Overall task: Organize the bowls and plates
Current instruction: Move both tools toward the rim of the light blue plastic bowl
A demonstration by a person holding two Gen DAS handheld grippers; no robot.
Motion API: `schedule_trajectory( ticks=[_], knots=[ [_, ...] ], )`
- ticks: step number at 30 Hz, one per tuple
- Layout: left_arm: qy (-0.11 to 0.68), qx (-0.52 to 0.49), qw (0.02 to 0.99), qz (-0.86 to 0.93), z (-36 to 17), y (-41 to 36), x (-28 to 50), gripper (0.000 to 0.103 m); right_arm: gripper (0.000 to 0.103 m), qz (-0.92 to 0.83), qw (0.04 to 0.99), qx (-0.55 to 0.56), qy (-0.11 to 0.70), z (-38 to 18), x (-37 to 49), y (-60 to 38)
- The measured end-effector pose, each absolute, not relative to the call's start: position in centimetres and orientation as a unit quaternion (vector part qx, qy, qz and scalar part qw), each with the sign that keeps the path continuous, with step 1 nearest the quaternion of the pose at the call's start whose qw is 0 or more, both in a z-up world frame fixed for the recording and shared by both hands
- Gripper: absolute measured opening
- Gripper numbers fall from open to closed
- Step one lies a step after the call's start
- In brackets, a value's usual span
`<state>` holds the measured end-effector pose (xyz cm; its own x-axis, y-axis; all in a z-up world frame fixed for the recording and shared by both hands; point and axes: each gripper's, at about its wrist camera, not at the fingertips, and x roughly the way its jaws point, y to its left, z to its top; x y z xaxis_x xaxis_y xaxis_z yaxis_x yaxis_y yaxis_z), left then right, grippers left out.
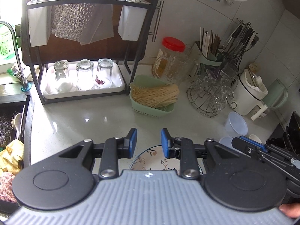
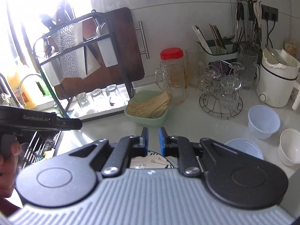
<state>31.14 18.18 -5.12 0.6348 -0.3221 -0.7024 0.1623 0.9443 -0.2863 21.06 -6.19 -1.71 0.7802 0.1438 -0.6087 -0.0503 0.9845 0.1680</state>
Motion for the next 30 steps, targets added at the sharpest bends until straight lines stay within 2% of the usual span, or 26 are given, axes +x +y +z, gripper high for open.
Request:
schedule_trajectory(
  ticks=[16, 30],
  knots=[
    [0.417, -0.051, 0.891, -0.171, -6.5, 16.0, 31.4, 0.031, 0.016, -0.005, 0.929, 0.089, 0.358, -3.3, 19.5, -6.5],
    [0.423, -0.102, 0.889, -0.141, -7.8, 3.9, 30.3, 0.031, 0.016, 0.018, 0.936, 0.073, 0.343, -3.5, 18.6, -17.6]
  ],
)
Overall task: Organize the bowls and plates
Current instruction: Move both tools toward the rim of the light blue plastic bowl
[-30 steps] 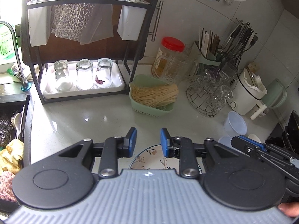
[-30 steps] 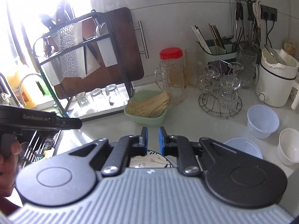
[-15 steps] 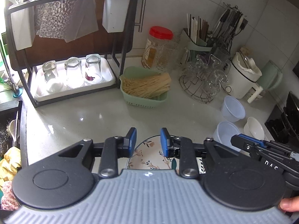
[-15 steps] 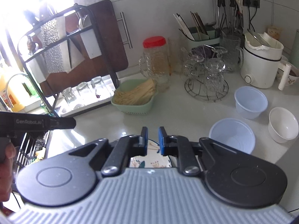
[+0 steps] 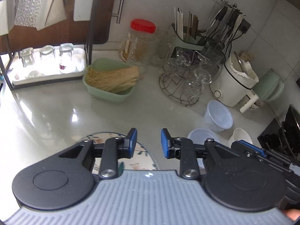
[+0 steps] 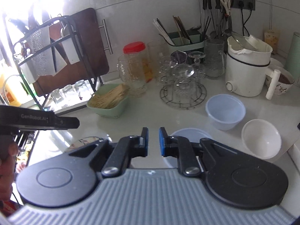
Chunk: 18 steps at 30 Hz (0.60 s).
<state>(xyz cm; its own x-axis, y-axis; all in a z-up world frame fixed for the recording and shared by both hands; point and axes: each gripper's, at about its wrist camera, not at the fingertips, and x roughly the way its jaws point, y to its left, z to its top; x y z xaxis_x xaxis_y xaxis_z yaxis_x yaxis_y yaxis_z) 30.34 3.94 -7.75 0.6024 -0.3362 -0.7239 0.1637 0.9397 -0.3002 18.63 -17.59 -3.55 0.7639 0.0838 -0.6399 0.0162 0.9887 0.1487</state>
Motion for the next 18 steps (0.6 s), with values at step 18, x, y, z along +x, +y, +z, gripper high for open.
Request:
schedule_trajectory(
  ticks=[18],
  knots=[
    [0.451, -0.116, 0.88, -0.09, -9.8, -6.0, 29.7, 0.036, 0.016, 0.063, 0.936, 0.077, 0.336, -5.1, 18.5, -28.8]
  ],
)
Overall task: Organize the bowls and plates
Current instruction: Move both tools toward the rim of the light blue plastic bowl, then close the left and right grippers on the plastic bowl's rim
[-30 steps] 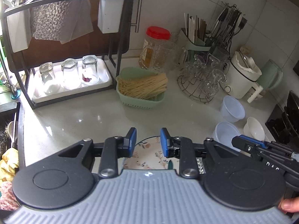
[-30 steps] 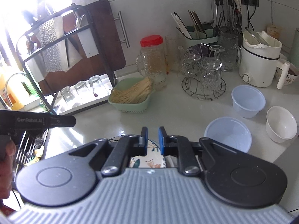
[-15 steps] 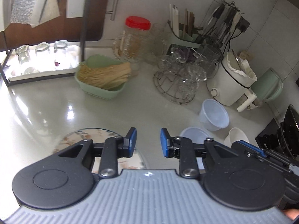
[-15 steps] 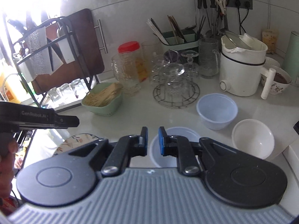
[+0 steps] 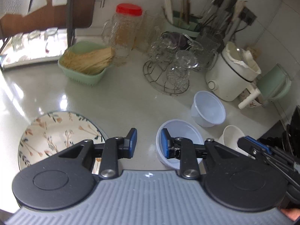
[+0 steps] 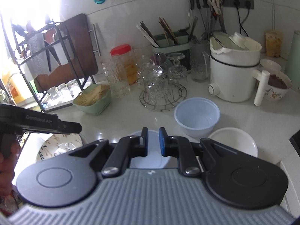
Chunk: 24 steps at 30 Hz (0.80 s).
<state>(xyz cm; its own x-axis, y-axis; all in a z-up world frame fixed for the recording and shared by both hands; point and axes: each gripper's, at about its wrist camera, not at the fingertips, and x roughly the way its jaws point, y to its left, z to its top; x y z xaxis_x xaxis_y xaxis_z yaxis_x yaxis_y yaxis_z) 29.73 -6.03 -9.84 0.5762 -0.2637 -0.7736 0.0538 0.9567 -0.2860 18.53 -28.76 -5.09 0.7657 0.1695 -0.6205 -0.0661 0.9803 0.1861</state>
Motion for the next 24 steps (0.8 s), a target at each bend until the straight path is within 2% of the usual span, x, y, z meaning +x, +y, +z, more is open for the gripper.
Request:
schedule_trajectory(
  ticks=[1, 2, 3, 4, 5, 8, 12, 22, 24],
  knots=[
    [0.457, -0.125, 0.877, -0.075, -10.2, -6.3, 30.1, 0.04, 0.016, 0.06, 0.936, 0.08, 0.337, -5.2, 18.6, -29.1],
    [0.46, -0.132, 0.875, -0.069, -10.6, -6.5, 30.4, 0.049, 0.016, 0.05, 0.937, 0.08, 0.335, -5.3, 18.5, -29.4],
    [0.466, -0.137, 0.872, -0.065, -10.9, -6.8, 31.0, 0.054, 0.026, 0.037, 0.939, 0.076, 0.333, -5.3, 18.4, -29.6],
    [0.468, -0.14, 0.87, -0.064, -11.1, -7.1, 31.4, 0.054, 0.044, 0.028, 0.941, 0.074, 0.33, -5.4, 18.5, -29.8],
    [0.466, -0.141, 0.871, -0.066, -11.3, -7.4, 31.8, 0.057, 0.051, 0.023, 0.942, 0.074, 0.325, -5.6, 18.3, -30.0],
    [0.48, -0.149, 0.862, -0.067, -12.1, -8.1, 32.9, 0.061, 0.05, 0.028, 0.941, 0.09, 0.324, -6.0, 18.2, -31.0],
    [0.479, -0.16, 0.856, -0.113, -13.2, -9.2, 33.7, 0.071, 0.05, 0.033, 0.934, 0.115, 0.337, -7.2, 18.6, -31.8],
    [0.513, -0.122, 0.842, -0.109, -16.9, -10.9, 34.9, 0.07, 0.05, 0.062, 0.913, 0.135, 0.38, -11.3, 20.4, -30.8],
    [0.525, -0.123, 0.836, -0.098, -17.7, -10.6, 35.1, 0.067, 0.05, 0.063, 0.913, 0.128, 0.383, -12.0, 20.8, -30.5]
  ],
)
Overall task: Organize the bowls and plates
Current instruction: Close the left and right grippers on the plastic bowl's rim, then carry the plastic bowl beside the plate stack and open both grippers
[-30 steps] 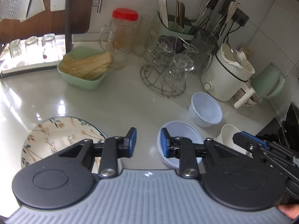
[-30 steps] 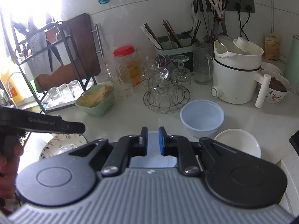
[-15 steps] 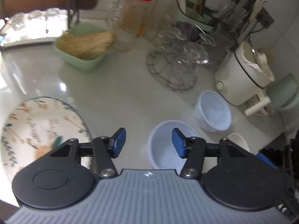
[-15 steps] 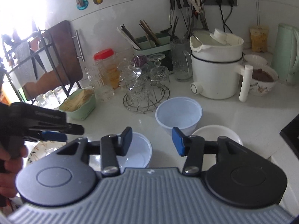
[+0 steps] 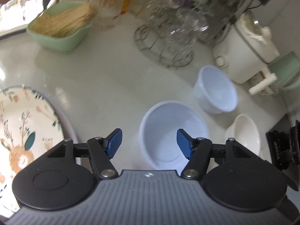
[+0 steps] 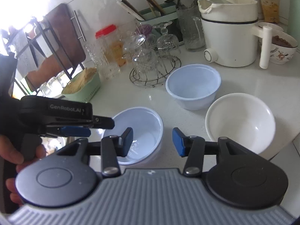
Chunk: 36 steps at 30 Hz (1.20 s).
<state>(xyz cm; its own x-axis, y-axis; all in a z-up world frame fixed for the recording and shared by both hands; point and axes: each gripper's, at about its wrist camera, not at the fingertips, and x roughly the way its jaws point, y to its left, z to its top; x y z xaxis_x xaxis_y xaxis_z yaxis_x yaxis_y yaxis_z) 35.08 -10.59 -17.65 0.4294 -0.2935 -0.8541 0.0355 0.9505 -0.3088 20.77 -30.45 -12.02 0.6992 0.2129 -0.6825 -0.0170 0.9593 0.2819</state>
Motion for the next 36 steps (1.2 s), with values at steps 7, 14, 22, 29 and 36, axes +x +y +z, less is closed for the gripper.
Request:
schedule_trajectory(
  ticks=[7, 14, 22, 29, 36],
  knots=[
    [0.558, -0.152, 0.808, -0.113, -20.0, -9.9, 34.6, 0.048, 0.039, 0.06, 0.905, 0.13, 0.401, -14.0, 22.2, -30.0],
    [0.561, -0.158, 0.805, -0.113, -20.9, -10.5, 34.0, 0.029, 0.03, 0.056, 0.896, 0.118, 0.424, -14.9, 23.1, -29.7],
    [0.556, -0.135, 0.81, -0.126, -20.0, -11.2, 34.2, 0.022, 0.022, 0.07, 0.89, 0.117, 0.435, -15.0, 23.3, -29.7],
    [0.542, -0.125, 0.824, -0.112, -18.5, -10.3, 33.6, 0.022, 0.022, 0.09, 0.89, 0.112, 0.432, -14.4, 23.6, -28.7],
    [0.545, -0.117, 0.826, -0.087, -18.2, -8.6, 33.6, 0.022, 0.022, 0.121, 0.884, 0.095, 0.442, -14.3, 24.3, -26.9]
  ],
)
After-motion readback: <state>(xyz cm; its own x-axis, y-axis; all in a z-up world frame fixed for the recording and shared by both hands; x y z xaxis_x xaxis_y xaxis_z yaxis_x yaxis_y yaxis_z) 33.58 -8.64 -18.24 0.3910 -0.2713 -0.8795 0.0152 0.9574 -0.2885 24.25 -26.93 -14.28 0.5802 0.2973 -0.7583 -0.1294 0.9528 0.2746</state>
